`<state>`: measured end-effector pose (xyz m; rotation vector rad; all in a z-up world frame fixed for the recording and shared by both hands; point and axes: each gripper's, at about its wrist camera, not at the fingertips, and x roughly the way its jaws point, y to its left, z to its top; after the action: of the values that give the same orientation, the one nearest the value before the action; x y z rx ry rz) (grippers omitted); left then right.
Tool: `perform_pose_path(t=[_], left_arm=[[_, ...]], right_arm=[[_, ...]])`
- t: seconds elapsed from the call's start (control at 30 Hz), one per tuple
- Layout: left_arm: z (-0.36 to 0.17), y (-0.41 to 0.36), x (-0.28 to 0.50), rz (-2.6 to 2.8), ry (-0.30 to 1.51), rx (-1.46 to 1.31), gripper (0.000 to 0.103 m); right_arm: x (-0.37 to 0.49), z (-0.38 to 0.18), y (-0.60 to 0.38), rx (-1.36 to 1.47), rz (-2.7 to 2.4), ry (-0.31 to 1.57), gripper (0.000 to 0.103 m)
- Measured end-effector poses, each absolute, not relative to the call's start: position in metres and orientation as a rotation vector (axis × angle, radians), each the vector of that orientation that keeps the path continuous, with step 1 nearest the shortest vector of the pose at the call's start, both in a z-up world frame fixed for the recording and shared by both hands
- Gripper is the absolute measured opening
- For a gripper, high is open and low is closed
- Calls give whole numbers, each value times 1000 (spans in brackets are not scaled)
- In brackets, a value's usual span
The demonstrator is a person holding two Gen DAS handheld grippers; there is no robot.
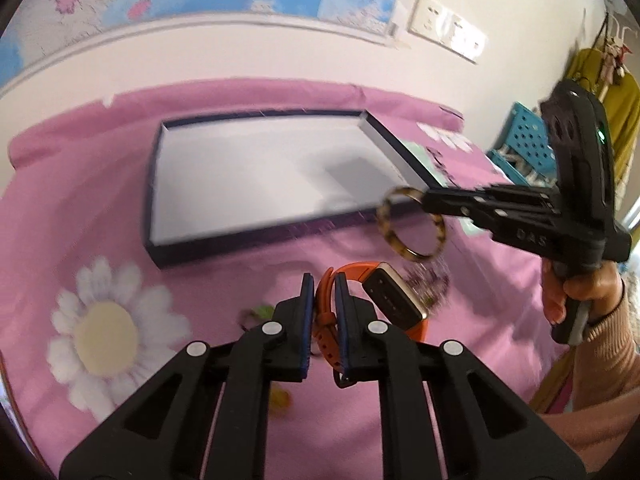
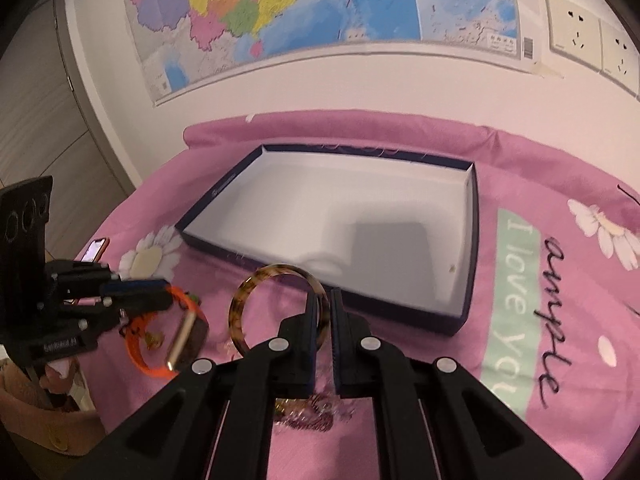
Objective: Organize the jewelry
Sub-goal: 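Carry the watch band with the left gripper while the right gripper carries the bangle into the box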
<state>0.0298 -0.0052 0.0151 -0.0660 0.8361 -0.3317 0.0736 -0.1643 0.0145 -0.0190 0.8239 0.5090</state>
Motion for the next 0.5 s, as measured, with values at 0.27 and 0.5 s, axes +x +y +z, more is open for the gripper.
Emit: perform_pose_path(t=[0.27,0.5], left_arm=[[35,11,64,-283,793,-85,11],[40,17,99,-259,789,-97,11]], right_arm=[[96,23,-166,-30,475,786,5],[132,28,-163,-32,440,775,5]])
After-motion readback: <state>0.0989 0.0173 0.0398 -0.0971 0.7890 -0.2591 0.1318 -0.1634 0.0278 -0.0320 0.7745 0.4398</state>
